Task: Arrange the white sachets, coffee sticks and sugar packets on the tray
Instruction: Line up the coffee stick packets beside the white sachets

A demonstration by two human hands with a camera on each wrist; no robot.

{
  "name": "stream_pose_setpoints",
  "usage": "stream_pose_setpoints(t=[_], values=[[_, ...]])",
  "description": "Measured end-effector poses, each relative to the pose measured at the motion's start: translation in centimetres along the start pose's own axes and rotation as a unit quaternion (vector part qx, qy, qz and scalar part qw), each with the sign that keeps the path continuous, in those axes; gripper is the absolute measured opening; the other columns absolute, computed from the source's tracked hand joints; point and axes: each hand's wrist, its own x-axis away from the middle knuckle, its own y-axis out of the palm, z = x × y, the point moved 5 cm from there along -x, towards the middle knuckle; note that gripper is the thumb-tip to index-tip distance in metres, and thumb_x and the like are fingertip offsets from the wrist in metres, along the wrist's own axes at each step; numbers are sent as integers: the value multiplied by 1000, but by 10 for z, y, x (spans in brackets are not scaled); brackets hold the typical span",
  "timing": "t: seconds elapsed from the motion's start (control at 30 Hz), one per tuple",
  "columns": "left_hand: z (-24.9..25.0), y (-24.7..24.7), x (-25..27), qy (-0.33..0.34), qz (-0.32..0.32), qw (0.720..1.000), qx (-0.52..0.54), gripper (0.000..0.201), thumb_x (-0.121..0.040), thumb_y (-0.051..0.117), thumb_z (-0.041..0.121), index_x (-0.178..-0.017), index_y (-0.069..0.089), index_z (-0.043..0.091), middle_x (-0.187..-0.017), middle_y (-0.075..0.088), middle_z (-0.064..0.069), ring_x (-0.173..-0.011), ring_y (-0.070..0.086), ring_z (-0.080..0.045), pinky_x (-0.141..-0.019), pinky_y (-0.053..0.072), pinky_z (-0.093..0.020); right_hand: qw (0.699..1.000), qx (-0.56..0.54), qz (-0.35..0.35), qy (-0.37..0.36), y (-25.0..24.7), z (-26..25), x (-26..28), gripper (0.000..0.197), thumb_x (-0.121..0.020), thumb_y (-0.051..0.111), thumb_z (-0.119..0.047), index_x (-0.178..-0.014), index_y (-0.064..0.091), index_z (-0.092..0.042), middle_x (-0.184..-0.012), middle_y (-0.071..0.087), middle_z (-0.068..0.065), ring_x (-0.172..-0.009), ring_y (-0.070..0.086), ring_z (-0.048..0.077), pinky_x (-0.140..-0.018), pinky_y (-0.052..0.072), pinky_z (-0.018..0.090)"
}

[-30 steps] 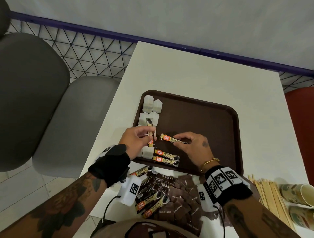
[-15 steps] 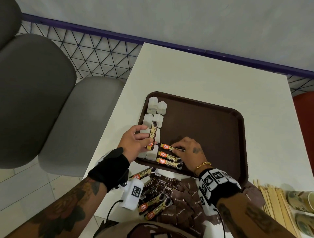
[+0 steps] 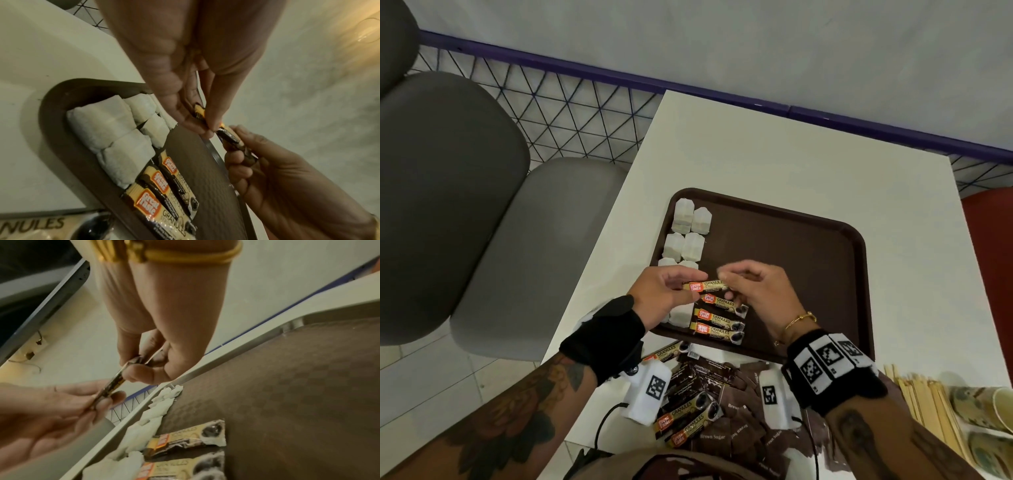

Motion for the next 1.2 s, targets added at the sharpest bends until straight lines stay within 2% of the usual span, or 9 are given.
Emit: stream_pose_setpoints(t=[0.13, 0.23, 0.3, 0.4, 0.57, 0.73, 0.9, 1.07, 1.2], values=[[1, -3, 0, -8, 40, 999, 1, 31, -74, 82, 10, -94, 72, 31, -106, 69, -1, -102, 65, -13, -91, 54, -34, 1000, -1, 16, 19, -10, 14, 1, 8, -82, 76, -13, -89, 76, -11, -86, 73, 14, -76, 67, 24, -72, 57, 34], [2, 0, 3, -23, 38, 997, 58, 30, -75, 80, 2, -98, 73, 18, -99, 68, -12, -94, 72, -27, -84, 60, -40, 999, 32, -12, -16, -12, 12, 7, 15, -82, 76, -12, -97, 76, -14, -92, 74, 7, -81, 67, 14, -70, 57, 25], [3, 2, 3, -31, 36, 994, 95, 31, -76, 76, -5, -105, 71, 7, -97, 70, -17, -85, 74, -30, -79, 61, -35, 982, 164, -29, -90, -10, 2, 11, 25, -79, 79, -19, -104, 75, -22, -98, 73, -5, -87, 67, 5, -75, 55, 19], [3, 4, 1, -35, 29, 992, 114, 31, -77, 74, -8, -106, 68, 1, -96, 72, -21, -82, 75, -30, -77, 61, -33, 938, 302, -21, -171, -4, -4, 10, 28, -80, 78, -24, -107, 74, -26, -97, 70, -10, -85, 64, 4, -75, 54, 18], [3, -4, -3, -16, 79, 995, 62, 29, -79, 77, 5, -106, 70, 13, -97, 75, -7, -88, 73, -18, -80, 60, -31, 940, 325, 31, -99, -17, 9, -13, 22, -81, 77, -26, -98, 71, -38, -97, 65, -8, -86, 60, 5, -73, 52, 19], [-11, -26, 3, -33, 122, 992, 23, 18, -81, 76, 16, -98, 73, 20, -94, 76, 2, -87, 72, -15, -80, 56, -31, 922, 383, 42, -39, -25, 24, -28, 17, -83, 74, -20, -97, 71, -28, -90, 64, -10, -74, 55, 4, -72, 51, 25], [-30, -41, 17, -47, 144, 988, 17, 16, -82, 76, 15, -97, 73, 19, -92, 75, -2, -78, 71, -9, -72, 54, -26, 902, 425, 26, -68, -11, 30, -32, 18, -84, 73, -25, -101, 71, -28, -104, 62, -10, -105, 49, 13, -94, 42, 34], [-44, -51, 26, -55, 164, 985, 26, 11, -84, 74, 13, -94, 73, 17, -90, 74, -9, -73, 69, -11, -70, 51, -26, 898, 425, 7, -116, -2, 31, -30, 14, -90, 67, -22, -101, 75, -23, -108, 66, -5, -102, 51, 13, -89, 35, 21], [-48, -54, 29, -59, 168, 983, 36, 11, -85, 73, 12, -95, 73, 15, -92, 74, -13, -75, 70, -14, -69, 51, -24, 889, 442, -1, -119, 3, 36, -28, 17, -92, 63, -16, -103, 76, -22, -109, 68, -2, -102, 53, 15, -87, 34, 19]])
